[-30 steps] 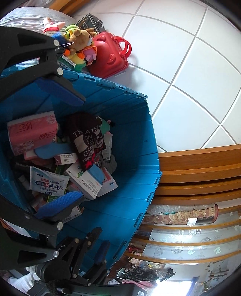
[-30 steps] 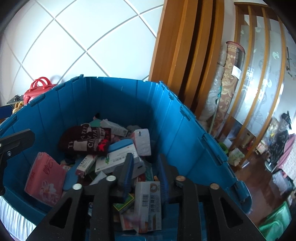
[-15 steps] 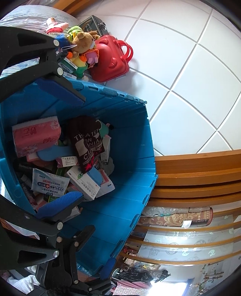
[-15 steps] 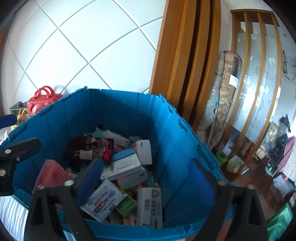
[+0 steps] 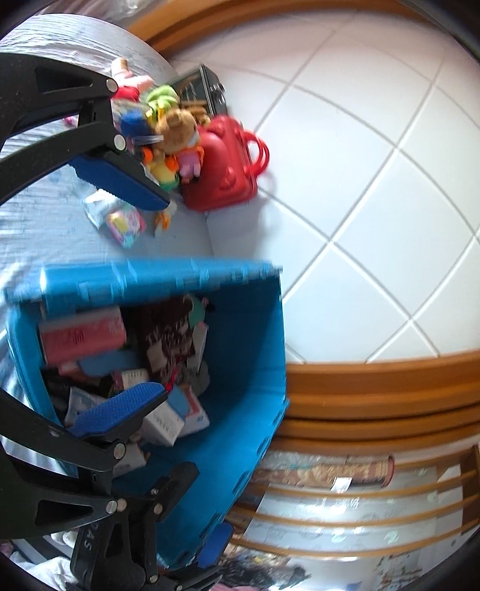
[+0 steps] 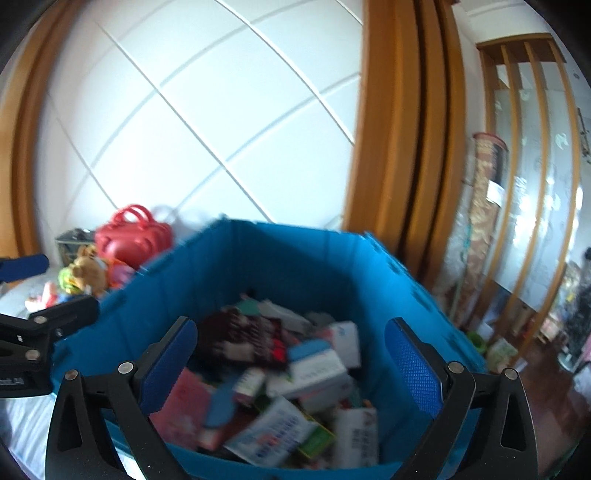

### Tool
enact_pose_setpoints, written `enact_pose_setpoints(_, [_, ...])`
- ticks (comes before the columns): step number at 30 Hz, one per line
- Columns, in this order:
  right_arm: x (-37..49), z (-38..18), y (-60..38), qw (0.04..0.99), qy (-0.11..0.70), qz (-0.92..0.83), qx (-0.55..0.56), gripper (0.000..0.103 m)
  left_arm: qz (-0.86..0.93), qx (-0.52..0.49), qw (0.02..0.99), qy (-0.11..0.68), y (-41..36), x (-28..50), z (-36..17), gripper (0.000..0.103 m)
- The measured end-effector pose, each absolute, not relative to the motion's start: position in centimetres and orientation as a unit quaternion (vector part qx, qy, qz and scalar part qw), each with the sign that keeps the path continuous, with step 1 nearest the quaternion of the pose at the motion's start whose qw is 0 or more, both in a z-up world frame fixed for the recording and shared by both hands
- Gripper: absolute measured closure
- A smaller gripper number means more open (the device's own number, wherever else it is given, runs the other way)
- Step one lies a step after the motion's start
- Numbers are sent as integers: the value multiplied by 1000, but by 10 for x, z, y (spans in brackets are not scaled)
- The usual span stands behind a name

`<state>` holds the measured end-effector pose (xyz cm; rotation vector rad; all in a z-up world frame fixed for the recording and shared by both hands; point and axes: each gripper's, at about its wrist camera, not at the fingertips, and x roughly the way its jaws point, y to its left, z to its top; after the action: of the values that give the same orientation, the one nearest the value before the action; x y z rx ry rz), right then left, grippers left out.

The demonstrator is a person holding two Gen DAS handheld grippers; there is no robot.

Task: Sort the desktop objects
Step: 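Move both grippers back from the bin to the pile, then grasp pink-white tube with left gripper while right gripper grasps white wipes packet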

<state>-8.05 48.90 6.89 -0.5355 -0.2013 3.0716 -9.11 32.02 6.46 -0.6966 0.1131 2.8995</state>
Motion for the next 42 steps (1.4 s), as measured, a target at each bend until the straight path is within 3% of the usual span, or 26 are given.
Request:
enact_pose_setpoints(14, [-89, 70, 344, -86, -87, 980, -160, 0, 969, -245, 2, -11, 170, -97, 43, 8])
enact_pose_setpoints(25, [-126, 36, 232, -148, -72, 964, -209, 0, 952, -294, -74, -47, 22, -115, 2, 8])
enact_pose_setpoints(34, [-185, -32, 188, -129, -82, 938, -312, 0, 914, -377, -136, -62, -93, -139, -79, 8])
enact_pose_setpoints(39, [-216, -79, 186, -108, -84, 917, -376, 0, 890, -434, -115, -81, -119, -160, -144, 9])
enact_pose_setpoints(42, [-235, -108, 188, -102, -84, 903, -409, 0, 884, -453, -87, -80, -113, -179, -174, 23])
